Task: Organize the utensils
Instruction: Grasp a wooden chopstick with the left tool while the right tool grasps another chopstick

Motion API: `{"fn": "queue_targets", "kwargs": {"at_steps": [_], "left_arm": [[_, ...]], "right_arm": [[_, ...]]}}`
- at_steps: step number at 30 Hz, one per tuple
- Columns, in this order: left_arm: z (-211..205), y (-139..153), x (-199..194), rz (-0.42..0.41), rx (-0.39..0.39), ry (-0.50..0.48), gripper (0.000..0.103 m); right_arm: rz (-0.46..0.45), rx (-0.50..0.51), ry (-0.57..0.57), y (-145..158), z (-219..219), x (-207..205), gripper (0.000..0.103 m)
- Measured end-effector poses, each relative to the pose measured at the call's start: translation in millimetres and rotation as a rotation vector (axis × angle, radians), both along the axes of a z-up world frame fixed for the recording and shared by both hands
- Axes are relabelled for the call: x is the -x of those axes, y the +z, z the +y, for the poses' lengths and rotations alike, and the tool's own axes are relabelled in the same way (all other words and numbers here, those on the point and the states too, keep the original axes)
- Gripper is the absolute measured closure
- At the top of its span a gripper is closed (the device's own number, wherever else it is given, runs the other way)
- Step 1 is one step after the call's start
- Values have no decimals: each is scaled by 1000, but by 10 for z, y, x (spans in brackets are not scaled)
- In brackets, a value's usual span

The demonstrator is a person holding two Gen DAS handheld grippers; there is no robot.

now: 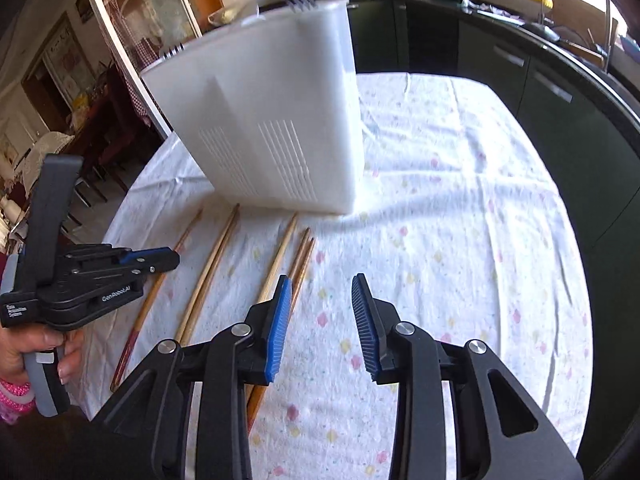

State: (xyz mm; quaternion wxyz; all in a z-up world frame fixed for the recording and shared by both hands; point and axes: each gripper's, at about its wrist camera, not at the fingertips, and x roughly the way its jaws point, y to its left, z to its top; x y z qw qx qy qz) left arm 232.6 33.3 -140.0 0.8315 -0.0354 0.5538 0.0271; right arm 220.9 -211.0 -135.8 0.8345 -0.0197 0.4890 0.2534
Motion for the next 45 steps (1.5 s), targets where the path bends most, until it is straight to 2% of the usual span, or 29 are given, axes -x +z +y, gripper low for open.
{"fn": "queue_targets", "kwargs": {"at_steps": [6,14,17,25,30,39,45], "left_arm": [[-24,-6,16,-19,-12,-16,96],[8,-15,31,-34,10,-29,96],[12,-14,35,-35,14,-33,96],[21,-12,46,-40,16,-41,96],[18,-15,40,-41,16,-45,96],[22,-15,36,-42,21,-47,96],[28,-15,37,-44,24,-51,96]], "right_arm": [[19,79,-5,-161,157,-17,71],[-21,226,-31,-279,305,-43,71],[-16,204,-27,-284,305,-35,71],[-49,261,-15,-301,431,11,70],[-61,212,-18,-223,388,55,70],[-59,205,-6,-220,466,50,70],[-39,238,-7,-293,478,23,70]]}}
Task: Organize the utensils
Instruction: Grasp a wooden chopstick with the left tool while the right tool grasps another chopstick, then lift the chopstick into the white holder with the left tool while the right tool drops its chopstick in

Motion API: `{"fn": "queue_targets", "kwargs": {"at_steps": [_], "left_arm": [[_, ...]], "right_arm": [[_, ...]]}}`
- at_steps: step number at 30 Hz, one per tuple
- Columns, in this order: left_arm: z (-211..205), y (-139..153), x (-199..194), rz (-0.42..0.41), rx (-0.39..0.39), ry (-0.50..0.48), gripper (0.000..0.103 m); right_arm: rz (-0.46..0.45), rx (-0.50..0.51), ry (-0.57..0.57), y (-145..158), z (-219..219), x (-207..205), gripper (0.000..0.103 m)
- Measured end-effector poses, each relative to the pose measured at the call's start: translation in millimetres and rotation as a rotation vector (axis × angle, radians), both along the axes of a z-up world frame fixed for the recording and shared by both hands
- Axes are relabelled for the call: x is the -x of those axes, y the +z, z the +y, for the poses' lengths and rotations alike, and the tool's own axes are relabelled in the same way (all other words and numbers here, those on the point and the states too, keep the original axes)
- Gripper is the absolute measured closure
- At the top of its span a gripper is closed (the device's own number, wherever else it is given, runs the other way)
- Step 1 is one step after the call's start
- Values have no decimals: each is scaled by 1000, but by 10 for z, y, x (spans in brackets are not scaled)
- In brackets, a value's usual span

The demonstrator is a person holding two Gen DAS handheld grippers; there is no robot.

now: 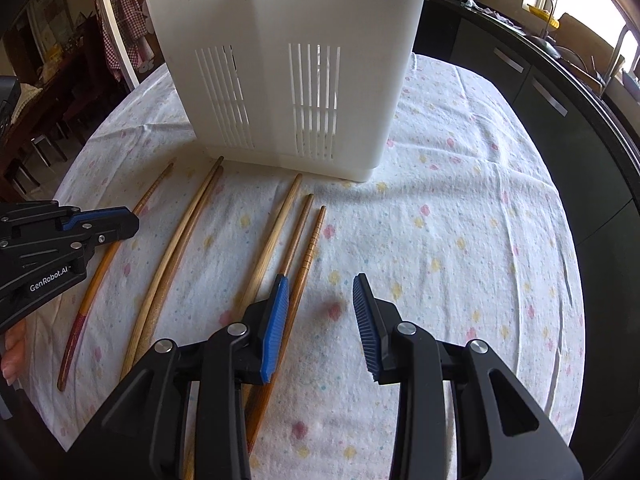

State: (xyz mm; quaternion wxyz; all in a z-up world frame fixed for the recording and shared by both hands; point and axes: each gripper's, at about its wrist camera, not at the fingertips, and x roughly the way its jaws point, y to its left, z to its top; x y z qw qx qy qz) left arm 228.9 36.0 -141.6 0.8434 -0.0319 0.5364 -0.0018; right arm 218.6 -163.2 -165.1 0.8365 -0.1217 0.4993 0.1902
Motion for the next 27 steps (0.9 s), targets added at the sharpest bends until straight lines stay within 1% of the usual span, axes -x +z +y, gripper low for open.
{"fn": "queue_targets", "kwargs": {"at_steps": [3,7,9,10,13,15,16,18,19,22,27], "left_arm": [[4,3,-3,0,4,-1,96],[0,4,-2,0,0,-4,96],[-5,3,-1,-1,-4,-2,96],[-8,3,-2,-1,-6,-2,96],[-3,1,-4,2,-5,-1,96],[6,2,-13,6,2,3,96],[18,2,-17,8,9,7,97],[27,6,-26,12,17,4,97],[41,8,-26,15,29,7,97],[74,24,-19,32,77,11,97],[48,239,56,-17,76,0,97]], "right_arm": [[-1,12,-13,-6,-37,-1,66],[13,-7,-20,-14,-73,-32,66],[27,-18,-2,-21,-39,-59,71],[41,-28,6,-18,-23,-84,76],[66,-33,17,-4,7,-164,81],[79,-36,22,4,2,-218,88],[87,-44,23,8,-13,-244,93],[107,-62,21,2,-48,-276,96],[115,-78,20,5,-61,-290,96],[136,-183,19,83,-195,-303,97],[93,-297,25,388,-433,-169,97]]}}
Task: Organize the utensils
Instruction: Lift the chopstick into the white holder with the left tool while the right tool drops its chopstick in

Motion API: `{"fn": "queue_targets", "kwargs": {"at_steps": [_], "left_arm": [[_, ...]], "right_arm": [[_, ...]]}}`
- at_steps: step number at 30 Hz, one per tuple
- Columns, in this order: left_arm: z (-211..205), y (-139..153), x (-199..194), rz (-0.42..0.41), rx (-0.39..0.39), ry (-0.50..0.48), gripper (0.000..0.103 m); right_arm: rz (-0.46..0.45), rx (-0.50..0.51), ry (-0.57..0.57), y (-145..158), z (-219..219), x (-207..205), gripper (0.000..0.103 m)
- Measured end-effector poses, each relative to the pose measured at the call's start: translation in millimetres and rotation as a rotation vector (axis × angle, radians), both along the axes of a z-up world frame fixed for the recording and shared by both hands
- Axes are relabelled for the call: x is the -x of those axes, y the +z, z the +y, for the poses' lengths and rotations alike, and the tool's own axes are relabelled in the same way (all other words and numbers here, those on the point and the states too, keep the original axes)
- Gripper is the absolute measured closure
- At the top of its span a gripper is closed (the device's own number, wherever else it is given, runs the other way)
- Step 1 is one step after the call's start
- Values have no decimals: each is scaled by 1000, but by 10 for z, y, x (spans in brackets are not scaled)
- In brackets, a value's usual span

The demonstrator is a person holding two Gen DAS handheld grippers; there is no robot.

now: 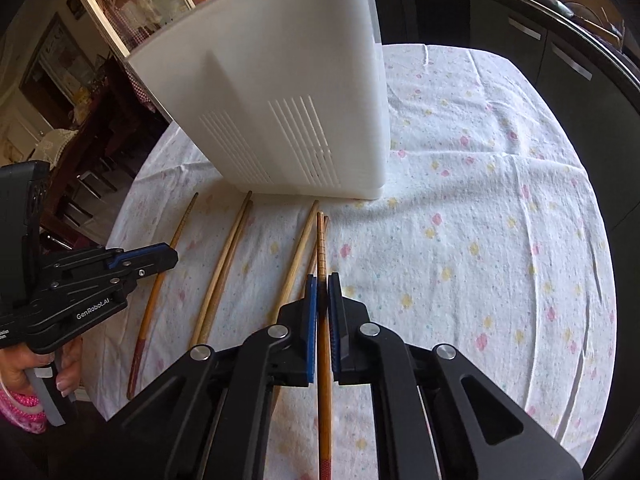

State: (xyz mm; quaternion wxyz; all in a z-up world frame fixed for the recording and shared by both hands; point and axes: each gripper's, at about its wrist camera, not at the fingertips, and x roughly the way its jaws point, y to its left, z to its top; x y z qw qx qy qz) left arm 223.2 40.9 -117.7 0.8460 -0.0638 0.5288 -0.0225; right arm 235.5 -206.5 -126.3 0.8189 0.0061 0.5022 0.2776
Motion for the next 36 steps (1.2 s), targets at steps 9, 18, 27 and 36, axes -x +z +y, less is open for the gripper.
{"fn": "queue_targets", "kwargs": {"at_steps": [9,18,27,36], "left_arm": [[-133,616,301,-129,12,-48,97],[-222,1105,507,-226,14,-95,97],[-285,1698,516,-360,22,-113,97],[-336,2477,266,-567,21,-83,97]], "right_arm": [[-130,-136,-3,614,-411,386,97],[-220,-189,15,1062,-457,619,97],[-327,-200,21,1531,-448,680,97],[-416,-216,16,1990,-513,645,97]]}}
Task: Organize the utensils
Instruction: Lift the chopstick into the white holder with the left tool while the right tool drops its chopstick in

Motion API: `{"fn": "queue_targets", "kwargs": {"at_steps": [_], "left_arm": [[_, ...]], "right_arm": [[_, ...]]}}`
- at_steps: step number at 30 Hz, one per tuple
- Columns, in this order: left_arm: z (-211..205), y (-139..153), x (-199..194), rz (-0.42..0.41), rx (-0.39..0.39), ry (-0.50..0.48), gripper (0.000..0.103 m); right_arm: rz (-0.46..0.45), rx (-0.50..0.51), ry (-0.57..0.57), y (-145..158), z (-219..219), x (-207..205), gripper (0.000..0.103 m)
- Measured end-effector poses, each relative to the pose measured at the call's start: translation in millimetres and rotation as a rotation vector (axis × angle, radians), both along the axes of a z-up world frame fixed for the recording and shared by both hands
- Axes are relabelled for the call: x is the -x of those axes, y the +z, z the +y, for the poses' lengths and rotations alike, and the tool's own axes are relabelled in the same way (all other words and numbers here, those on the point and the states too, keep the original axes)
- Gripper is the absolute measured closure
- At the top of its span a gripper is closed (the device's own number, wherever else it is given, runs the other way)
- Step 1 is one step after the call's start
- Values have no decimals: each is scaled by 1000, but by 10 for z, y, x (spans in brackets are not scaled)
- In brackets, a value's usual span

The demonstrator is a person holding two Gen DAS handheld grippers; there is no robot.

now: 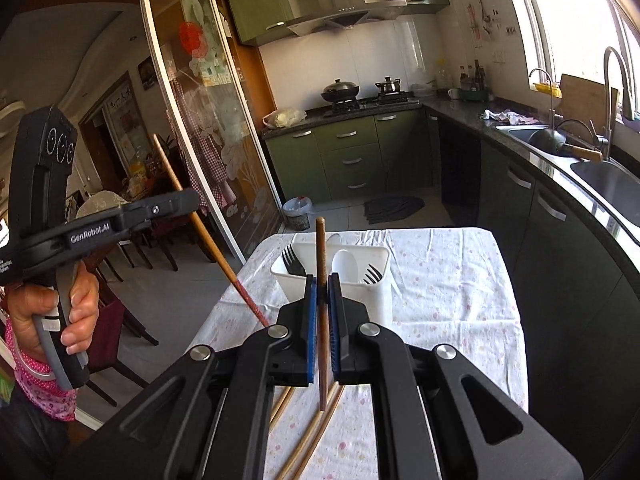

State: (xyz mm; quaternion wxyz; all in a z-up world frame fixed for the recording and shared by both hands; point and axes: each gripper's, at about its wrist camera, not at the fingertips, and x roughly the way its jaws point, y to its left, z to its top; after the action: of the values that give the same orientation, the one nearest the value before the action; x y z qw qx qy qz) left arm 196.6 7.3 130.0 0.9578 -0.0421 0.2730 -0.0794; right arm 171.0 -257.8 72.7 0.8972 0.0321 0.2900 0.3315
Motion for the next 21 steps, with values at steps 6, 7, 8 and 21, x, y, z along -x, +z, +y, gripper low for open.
{"fn": "queue_targets", "kwargs": {"at_steps": [6,7,8,21], "left_arm": [[-33,124,-325,-96,-16,68,97],[-39,87,-399,-91,-17,76,97],[-41,42,-468,-84,-19,83,97],[-40,-646,-825,96,-50,74,90]], "right_arm": [[1,-4,6,16,-32,-38,97],[3,-5,3,18,-45,-55,97],[3,-7,0,18,-57,-69,97],[-55,-39,-24,318,27,-226,97]]}}
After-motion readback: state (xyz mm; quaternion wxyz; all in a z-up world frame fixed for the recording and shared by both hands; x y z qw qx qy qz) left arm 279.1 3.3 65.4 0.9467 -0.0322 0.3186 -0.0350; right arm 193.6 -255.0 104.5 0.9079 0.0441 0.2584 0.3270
